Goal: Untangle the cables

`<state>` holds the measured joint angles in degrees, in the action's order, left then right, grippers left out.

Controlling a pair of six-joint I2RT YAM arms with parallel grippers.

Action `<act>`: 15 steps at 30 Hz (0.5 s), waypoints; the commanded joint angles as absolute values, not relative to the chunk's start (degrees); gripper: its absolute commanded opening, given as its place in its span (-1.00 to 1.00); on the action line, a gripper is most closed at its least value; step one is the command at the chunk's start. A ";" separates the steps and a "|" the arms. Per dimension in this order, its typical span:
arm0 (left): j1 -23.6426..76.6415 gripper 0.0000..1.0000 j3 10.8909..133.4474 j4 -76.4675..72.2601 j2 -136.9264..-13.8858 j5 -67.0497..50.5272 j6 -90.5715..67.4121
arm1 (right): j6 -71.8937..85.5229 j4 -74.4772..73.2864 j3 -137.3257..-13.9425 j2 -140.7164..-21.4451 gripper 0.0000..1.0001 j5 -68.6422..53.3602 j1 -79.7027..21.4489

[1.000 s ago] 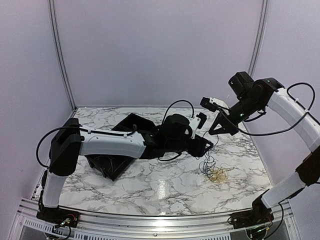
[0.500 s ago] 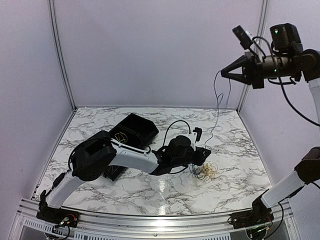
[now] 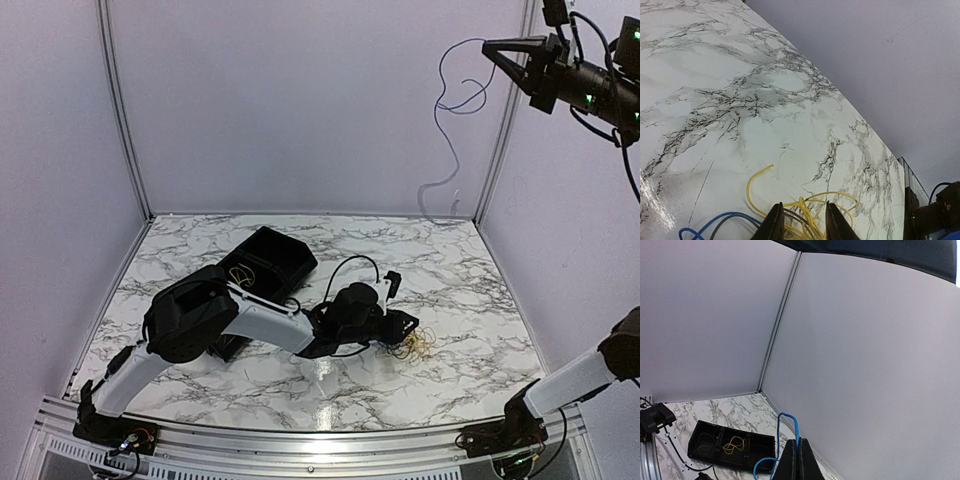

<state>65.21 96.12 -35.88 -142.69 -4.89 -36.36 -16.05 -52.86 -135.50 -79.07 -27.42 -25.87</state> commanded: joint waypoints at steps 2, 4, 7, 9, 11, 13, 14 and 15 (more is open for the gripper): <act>64.49 -0.19 93.00 -38.06 -134.47 -8.40 -31.89 | -15.87 -46.67 -127.37 -77.71 -1.00 -21.83 -26.07; 64.11 -0.08 90.84 -38.06 -130.93 -9.11 -30.23 | -16.35 -45.22 -123.83 -77.02 -1.00 -20.26 -26.10; 63.66 -0.02 87.63 -38.06 -124.90 -10.81 -28.13 | -17.55 -44.16 -119.24 -76.83 -1.00 -18.54 -26.10; 63.46 0.01 84.31 -38.06 -120.57 -10.58 -26.80 | -18.65 -42.59 -115.93 -76.58 -1.00 -17.97 -26.10; 63.26 0.04 79.90 -38.06 -115.79 -8.91 -25.51 | -19.15 -40.87 -113.25 -76.68 -1.00 -17.31 -26.09; 62.84 0.06 74.73 -37.45 -110.43 -4.69 -25.53 | -19.42 -39.45 -111.11 -77.26 -1.00 -17.18 -26.10; 62.51 0.07 72.07 -36.79 -107.65 -3.07 -25.65 | -19.42 -38.89 -110.54 -77.77 -1.00 -17.19 -26.10; 62.23 0.07 69.74 -35.83 -105.09 -1.42 -25.71 | -19.28 -38.51 -110.34 -78.56 -1.00 -17.41 -26.15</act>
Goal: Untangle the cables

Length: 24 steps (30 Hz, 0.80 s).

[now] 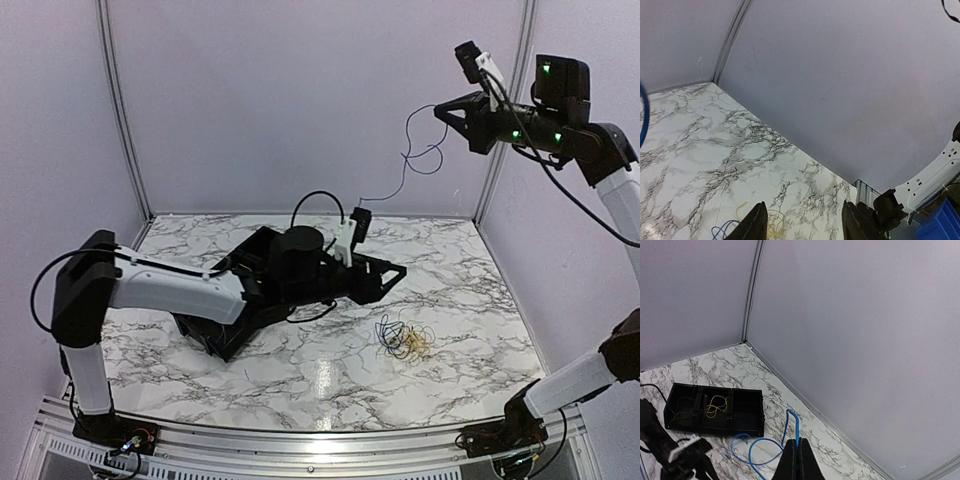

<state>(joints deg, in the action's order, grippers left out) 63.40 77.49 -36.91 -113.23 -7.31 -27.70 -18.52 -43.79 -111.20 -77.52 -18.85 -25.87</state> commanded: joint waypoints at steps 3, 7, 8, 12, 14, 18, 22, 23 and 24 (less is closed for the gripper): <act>61.96 0.08 61.59 -33.62 -96.94 2.76 -25.06 | -19.14 -37.47 -110.59 -81.58 -1.00 -18.45 -26.40; 61.96 0.08 53.35 -28.86 -85.53 5.44 -24.56 | -17.93 -35.07 -111.28 -86.11 -1.00 -19.49 -27.61; 61.96 0.08 51.49 -27.53 -83.09 6.29 -24.65 | -17.59 -34.39 -111.55 -87.27 -1.00 -19.70 -28.05; 61.96 0.08 45.16 -21.75 -73.07 9.10 -24.81 | -17.32 -32.58 -113.45 -92.66 -1.00 -19.86 -30.51; 61.96 0.08 42.83 -18.67 -68.30 11.81 -25.38 | -17.16 -31.58 -114.51 -95.17 -1.00 -19.67 -31.79; 61.96 0.08 39.96 -13.12 -59.34 20.01 -26.90 | -17.31 -29.95 -116.80 -100.29 -1.00 -19.55 -34.03; 61.96 0.08 41.28 -3.46 -52.78 28.76 -26.64 | -17.22 -28.28 -120.18 -105.66 -1.00 -19.55 -35.51; 61.94 0.08 41.63 -1.81 -51.50 30.49 -26.41 | -16.96 -28.18 -121.40 -107.32 -1.00 -19.58 -35.65; 61.96 0.08 41.94 -0.61 -49.66 32.04 -26.10 | -16.73 -27.94 -122.63 -108.83 -1.00 -19.74 -35.90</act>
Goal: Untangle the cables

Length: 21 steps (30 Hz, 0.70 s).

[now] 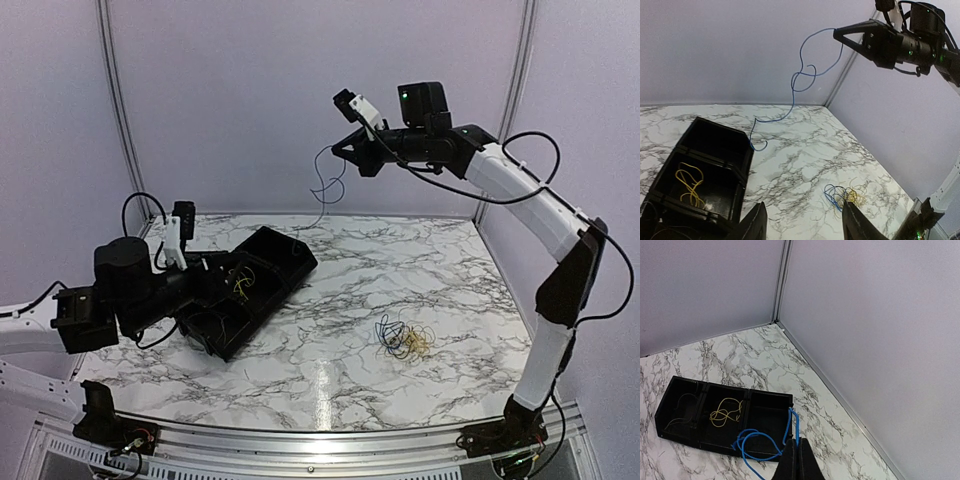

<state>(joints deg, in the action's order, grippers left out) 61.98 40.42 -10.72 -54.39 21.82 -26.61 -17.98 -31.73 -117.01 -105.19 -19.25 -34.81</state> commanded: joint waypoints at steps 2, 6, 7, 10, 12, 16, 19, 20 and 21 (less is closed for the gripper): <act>61.96 0.08 42.02 1.18 -47.06 34.03 -25.70 | -16.22 -27.55 -125.14 -112.72 -1.00 -19.86 -36.19; 61.96 0.07 42.38 4.49 -42.69 36.21 -26.45 | -15.74 -27.04 -130.08 -119.15 -1.00 -19.85 -36.98; 61.96 0.06 42.49 5.48 -41.92 36.59 -26.76 | -15.73 -26.87 -130.95 -120.69 -1.00 -19.80 -37.25; 61.96 0.05 42.29 7.13 -39.99 37.61 -27.69 | -15.65 -26.41 -133.57 -124.89 -1.00 -19.68 -38.30; 61.96 0.05 41.98 8.11 -39.12 38.14 -28.17 | -15.73 -26.21 -134.90 -127.53 -1.00 -19.72 -39.17; 61.96 0.05 41.07 9.26 -38.35 38.78 -28.96 | -16.21 -25.95 -137.10 -132.35 -1.00 -19.24 -40.84; 61.96 0.05 40.31 9.66 -37.68 39.10 -29.50 | -16.52 -25.95 -137.63 -135.37 -1.00 -18.56 -41.56; 61.96 0.05 40.21 9.71 -37.52 39.19 -29.53 | -16.67 -26.13 -137.59 -136.00 -1.00 -18.55 -41.63; 61.96 0.05 40.09 9.87 -37.34 39.27 -29.53 | -17.00 -26.33 -137.44 -136.50 -1.00 -18.42 -41.72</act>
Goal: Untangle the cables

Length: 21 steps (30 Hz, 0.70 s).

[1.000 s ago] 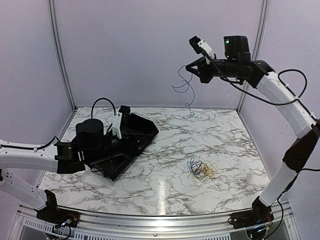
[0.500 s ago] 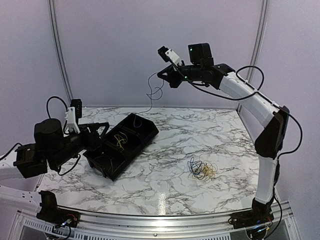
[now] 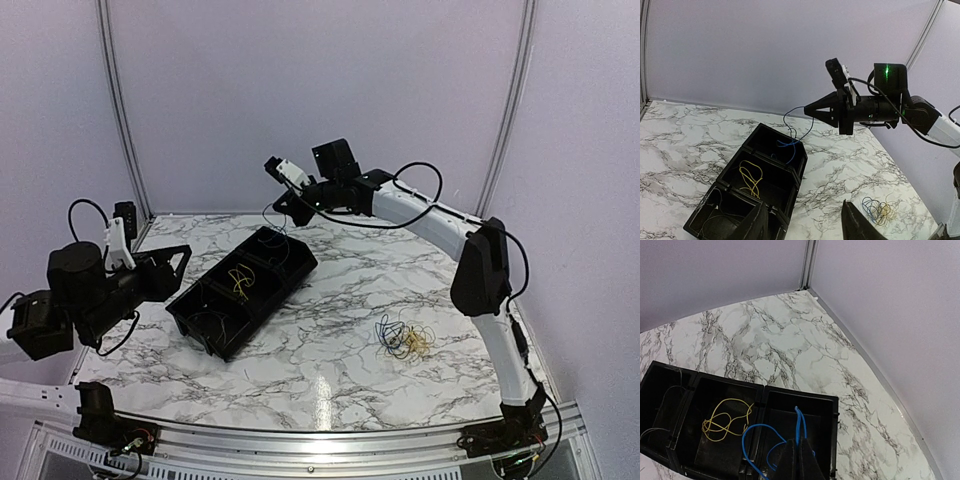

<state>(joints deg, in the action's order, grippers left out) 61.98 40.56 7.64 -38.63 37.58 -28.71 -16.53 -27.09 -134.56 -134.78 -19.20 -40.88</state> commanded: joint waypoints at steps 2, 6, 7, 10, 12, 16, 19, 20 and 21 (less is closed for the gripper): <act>61.96 0.05 39.78 10.22 -37.08 39.52 -29.53 | -17.71 -26.58 -136.89 -137.45 -1.00 -17.90 -41.91; 61.96 0.06 39.03 10.58 -36.77 39.64 -29.73 | -18.40 -27.23 -135.98 -139.27 -1.00 -17.75 -42.39; 61.96 0.06 38.88 10.69 -36.75 39.74 -29.94 | -18.64 -27.24 -135.71 -139.80 -1.00 -17.64 -42.64; 61.96 0.07 38.22 11.17 -36.76 40.52 -31.61 | -19.03 -27.01 -135.46 -141.58 -1.00 -15.90 -43.35; 61.96 0.08 38.06 11.20 -37.01 40.61 -32.83 | -19.20 -26.54 -135.48 -143.07 -1.00 -13.89 -43.65; 61.96 0.08 38.68 11.22 -38.37 39.20 -33.63 | -19.73 -25.61 -135.83 -146.10 -1.00 -10.43 -43.79; 61.96 0.07 39.16 11.25 -39.13 38.06 -33.80 | -19.99 -25.07 -135.97 -147.56 -1.00 -8.12 -43.86; 61.96 0.07 39.26 11.13 -39.29 37.86 -34.05 | -20.19 -24.85 -136.03 -147.89 -1.00 -7.41 -43.92; 61.96 0.07 39.13 11.18 -39.32 37.74 -34.38 | -20.48 -24.67 -136.07 -148.06 -1.00 -6.69 -43.88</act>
<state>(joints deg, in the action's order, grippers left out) 61.98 38.30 10.28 -38.92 38.54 -33.08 -19.55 -26.48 -134.58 -146.96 -11.35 -43.31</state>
